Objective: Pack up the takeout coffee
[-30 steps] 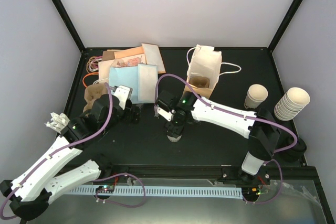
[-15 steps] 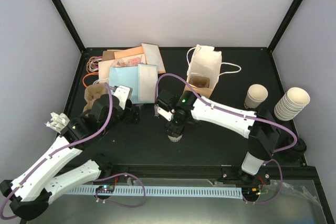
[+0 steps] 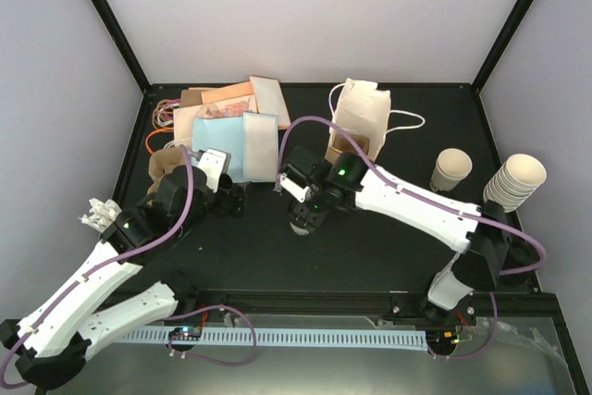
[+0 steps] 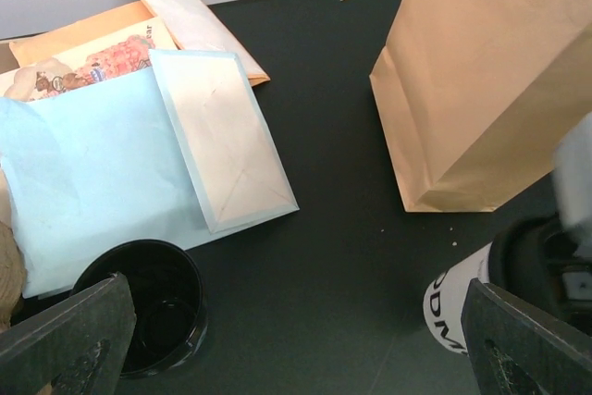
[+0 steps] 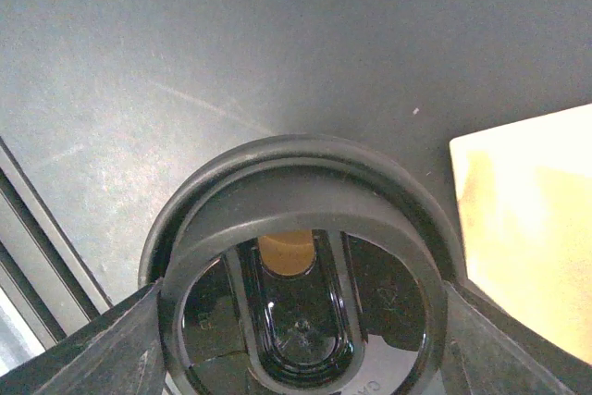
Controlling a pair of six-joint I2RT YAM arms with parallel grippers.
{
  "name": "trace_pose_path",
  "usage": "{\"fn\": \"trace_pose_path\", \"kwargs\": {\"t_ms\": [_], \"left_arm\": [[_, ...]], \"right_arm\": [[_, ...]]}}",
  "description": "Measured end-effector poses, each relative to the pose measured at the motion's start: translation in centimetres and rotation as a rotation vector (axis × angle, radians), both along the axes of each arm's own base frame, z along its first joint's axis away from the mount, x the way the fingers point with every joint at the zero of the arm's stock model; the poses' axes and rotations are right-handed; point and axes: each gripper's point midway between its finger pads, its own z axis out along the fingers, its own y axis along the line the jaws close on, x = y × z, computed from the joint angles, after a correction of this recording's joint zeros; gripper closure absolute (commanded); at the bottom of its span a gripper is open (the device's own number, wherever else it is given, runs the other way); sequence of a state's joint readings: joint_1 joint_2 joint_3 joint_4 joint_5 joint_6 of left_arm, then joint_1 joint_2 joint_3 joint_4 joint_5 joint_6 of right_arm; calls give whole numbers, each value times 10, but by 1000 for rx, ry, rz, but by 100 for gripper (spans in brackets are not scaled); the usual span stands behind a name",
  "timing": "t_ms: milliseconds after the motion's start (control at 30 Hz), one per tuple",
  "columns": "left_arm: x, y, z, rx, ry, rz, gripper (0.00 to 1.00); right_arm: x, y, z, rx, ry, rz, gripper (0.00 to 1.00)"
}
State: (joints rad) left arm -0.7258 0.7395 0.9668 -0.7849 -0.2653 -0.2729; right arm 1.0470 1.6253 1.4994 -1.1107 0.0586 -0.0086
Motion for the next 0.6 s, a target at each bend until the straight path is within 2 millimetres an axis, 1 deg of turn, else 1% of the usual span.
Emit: {"fn": "trace_pose_path", "kwargs": {"t_ms": [100,233,367,467,600], "left_arm": [[2,2,-1,-11,8,19,1],[6,8,-1,-30,19,59,1],[8,9,2,-45,15,71,1],[9,3,13,-75,-2,51,1],[15,-17,32,-136,-21,-12,1]], "right_arm": [[3,0,29,70,-52,-15,27],[5,-5,84,194,-147,-34,28],[8,-18,138,313,-257,-70,29],[7,-33,171,398,-336,-106,31],[7,-57,213,505,-448,-165,31]]}}
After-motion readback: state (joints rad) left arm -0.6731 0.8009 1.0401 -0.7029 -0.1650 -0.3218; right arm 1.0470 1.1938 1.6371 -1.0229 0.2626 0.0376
